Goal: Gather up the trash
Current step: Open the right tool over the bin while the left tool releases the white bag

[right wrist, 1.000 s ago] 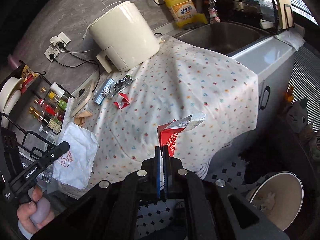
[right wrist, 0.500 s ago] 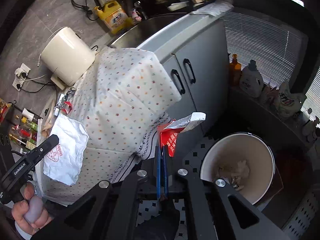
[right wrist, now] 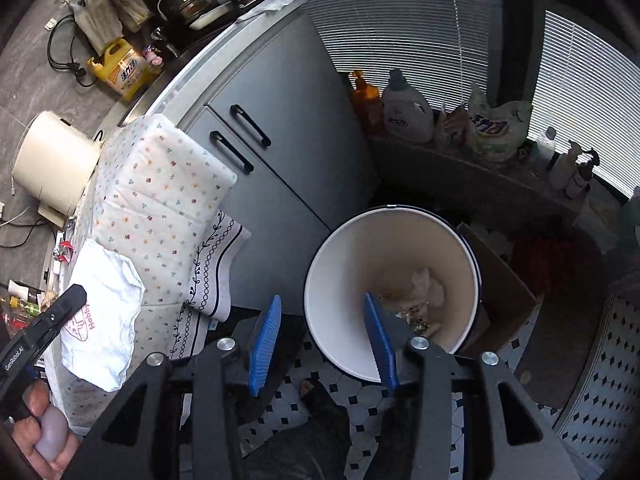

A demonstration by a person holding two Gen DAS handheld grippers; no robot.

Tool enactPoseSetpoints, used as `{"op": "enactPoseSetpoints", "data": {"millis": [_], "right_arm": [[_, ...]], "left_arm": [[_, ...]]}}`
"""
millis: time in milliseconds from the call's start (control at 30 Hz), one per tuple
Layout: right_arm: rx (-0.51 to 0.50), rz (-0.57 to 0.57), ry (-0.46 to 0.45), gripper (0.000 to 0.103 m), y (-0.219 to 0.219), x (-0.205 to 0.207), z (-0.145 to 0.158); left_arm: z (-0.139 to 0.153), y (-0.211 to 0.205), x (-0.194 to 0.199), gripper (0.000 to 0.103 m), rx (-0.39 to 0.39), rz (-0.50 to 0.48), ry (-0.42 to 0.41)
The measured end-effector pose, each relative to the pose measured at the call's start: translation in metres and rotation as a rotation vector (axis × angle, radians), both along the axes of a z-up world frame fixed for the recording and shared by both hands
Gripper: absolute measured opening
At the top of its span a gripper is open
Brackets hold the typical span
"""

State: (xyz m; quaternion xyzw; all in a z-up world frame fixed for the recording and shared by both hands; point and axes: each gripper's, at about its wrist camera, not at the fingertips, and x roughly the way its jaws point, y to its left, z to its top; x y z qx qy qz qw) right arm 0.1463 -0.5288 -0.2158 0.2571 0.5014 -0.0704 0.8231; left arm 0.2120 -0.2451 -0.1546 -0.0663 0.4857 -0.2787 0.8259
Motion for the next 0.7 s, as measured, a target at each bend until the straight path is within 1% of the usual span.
{"op": "enactPoseSetpoints", "data": {"millis": [233,533,700], "right_arm": [[0.005,-0.104,-0.007,0.043,-0.035,-0.035,0.006],[-0.009,-0.207,-0.048,0.043,-0.066,-0.074,0.030],[-0.020,-0.247,-0.053,0.043,-0.078,-0.093,0.035]], "left_arm": [[-0.015,-0.047,-0.002,0.004,-0.008,-0.105,0.030],[-0.034,-0.116,0.005,0.004,-0.027,-0.221,0.049],[-0.057,-0.155,0.012,0.004,-0.015,-0.260,0.066]]}}
